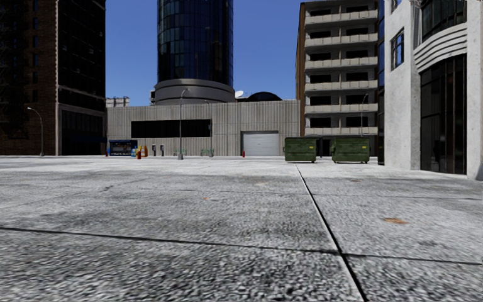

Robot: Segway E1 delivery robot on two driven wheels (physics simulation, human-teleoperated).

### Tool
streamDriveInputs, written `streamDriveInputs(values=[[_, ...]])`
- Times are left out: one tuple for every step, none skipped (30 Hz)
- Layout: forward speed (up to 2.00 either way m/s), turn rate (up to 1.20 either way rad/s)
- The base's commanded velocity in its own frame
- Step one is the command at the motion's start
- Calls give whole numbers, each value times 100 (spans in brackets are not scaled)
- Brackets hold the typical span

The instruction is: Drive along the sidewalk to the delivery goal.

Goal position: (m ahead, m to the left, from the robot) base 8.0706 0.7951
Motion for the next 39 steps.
streamDriveInputs(values=[[200, 0], [200, 0], [200, 0], [200, 0], [200, 0], [200, 0], [200, 0], [200, 0], [200, 0], [200, 0], [200, 0], [200, 0], [200, 0], [200, 0], [200, 0], [200, 0], [200, 0], [200, 0], [200, 0], [200, 0], [200, 0], [200, 0], [200, 0], [200, 0], [200, 0], [200, 0], [200, 0], [200, 0], [200, 0], [200, 0], [200, 0], [200, 0], [200, 0], [200, 0], [200, 0], [200, 0], [200, 0], [200, 0], [200, 0]])
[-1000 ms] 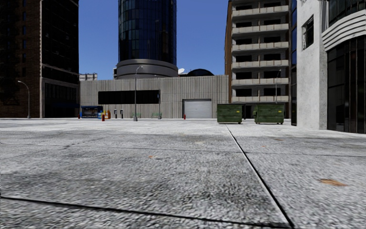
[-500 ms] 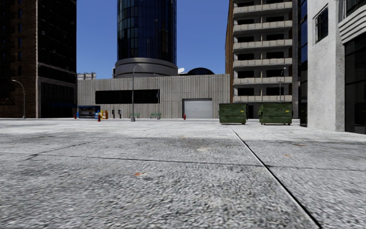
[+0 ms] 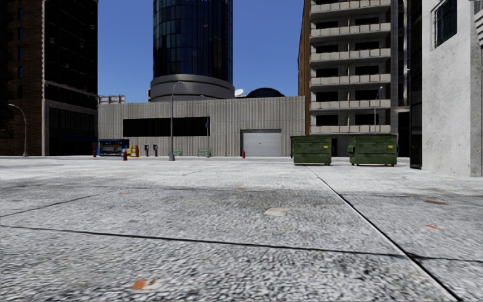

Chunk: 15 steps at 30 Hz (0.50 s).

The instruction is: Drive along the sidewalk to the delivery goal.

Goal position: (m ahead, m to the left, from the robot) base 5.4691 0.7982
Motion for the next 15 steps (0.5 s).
streamDriveInputs(values=[[200, 0], [200, 0], [200, 0], [200, 0], [200, 0], [200, 0], [200, 0], [200, 0], [200, 0], [200, 0], [200, 0], [200, 0], [200, 0], [200, 0], [200, 0]])
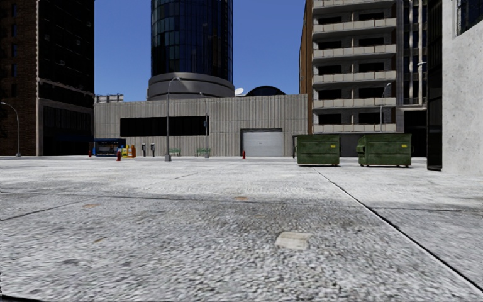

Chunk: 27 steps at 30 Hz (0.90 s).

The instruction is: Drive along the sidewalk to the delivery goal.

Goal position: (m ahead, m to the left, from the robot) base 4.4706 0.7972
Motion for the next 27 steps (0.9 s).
streamDriveInputs(values=[[200, 0], [200, 0], [200, 0], [200, 0], [200, 0], [200, 0], [200, 0], [200, 0], [200, 0], [200, 0], [200, 0], [200, 0], [200, 0], [200, 0], [200, 0], [200, 0], [200, 0], [200, 0], [200, 0], [200, 0], [200, 0], [200, 0], [200, 0], [200, 0], [200, 0], [200, 0], [200, 0]])
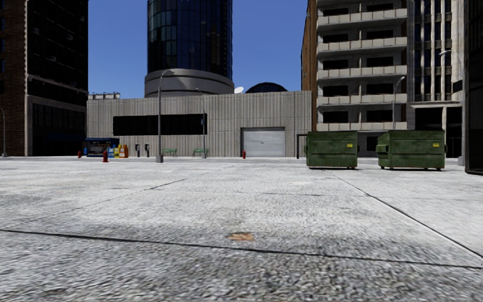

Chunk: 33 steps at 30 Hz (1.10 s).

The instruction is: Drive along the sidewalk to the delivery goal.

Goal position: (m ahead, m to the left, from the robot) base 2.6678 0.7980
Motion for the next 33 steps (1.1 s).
streamDriveInputs(values=[[200, 0], [200, 0], [200, 0], [200, 0], [200, 0], [200, 3], [200, 11], [200, 17], [200, 17], [200, 27], [200, 34], [200, 40], [197, 43], [197, 43], [188, 44], [184, 44], [181, 44], [179, 44], [179, 44], [178, 44], [175, 44], [169, 44], [166, 44], [166, 44], [163, 44], [160, 44], [157, 44], [157, 44], [155, 44], [151, 44], [145, 44], [139, 44], [139, 44]])
